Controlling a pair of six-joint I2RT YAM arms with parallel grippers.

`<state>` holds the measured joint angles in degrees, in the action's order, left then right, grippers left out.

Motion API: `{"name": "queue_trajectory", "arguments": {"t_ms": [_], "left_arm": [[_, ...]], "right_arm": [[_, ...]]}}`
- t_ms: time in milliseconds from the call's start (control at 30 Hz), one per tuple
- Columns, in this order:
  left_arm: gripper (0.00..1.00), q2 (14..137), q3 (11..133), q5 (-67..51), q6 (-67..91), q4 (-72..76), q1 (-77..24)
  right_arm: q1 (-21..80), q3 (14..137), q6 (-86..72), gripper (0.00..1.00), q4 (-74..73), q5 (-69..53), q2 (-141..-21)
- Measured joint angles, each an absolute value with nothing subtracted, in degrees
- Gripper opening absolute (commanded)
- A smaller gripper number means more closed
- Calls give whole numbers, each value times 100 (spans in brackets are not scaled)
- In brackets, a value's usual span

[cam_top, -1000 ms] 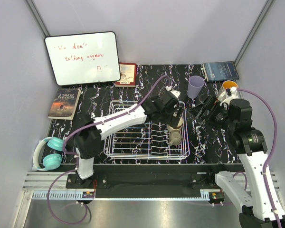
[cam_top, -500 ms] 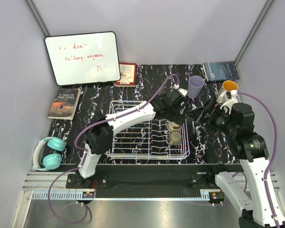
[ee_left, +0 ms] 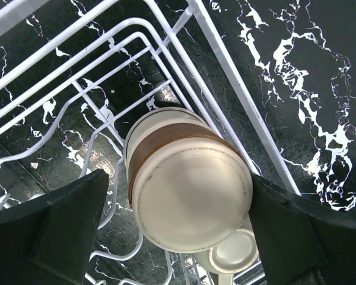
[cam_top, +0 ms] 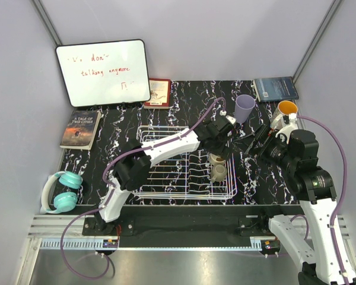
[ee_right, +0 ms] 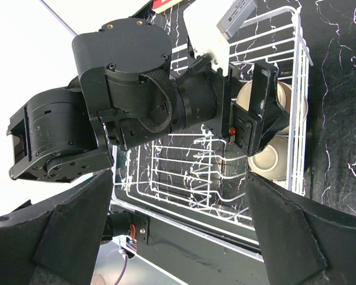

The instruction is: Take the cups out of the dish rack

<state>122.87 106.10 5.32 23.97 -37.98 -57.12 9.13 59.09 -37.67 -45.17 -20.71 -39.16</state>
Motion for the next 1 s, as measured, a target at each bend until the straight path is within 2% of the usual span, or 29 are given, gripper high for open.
{"name": "queue_trajectory", "arguments": {"t_ms": [200,333,367,433,567,667,1000], "left_arm": [[84,12287,10604,537,2388,-3743,-5712],[68,12287,10582,537,2362,-3634,-5712],[61,12285,10571,537,2346,-3607,-5712],[55,12280,10562,539,2327,-3581,-5712],[35,12199,10438,541,2327,-3511,-5717],[26,12022,10245,565,2335,-3444,-5723],[21,10534,9885,878,2335,-3546,-5765]], "right_arm": [[913,5876,-3765,100,-4530,-2071,-3909],[913,5837,-3780,100,-4525,-2071,-3894],[913,5819,-3782,100,-4525,-2071,-3892],[913,5784,-3785,100,-4528,-2071,-3889],[913,5758,-3791,100,-4525,-2071,-3889],[913,5758,-3800,100,-4523,-2071,-3883],[913,5994,-3800,100,-4486,-2078,-4010]]}}
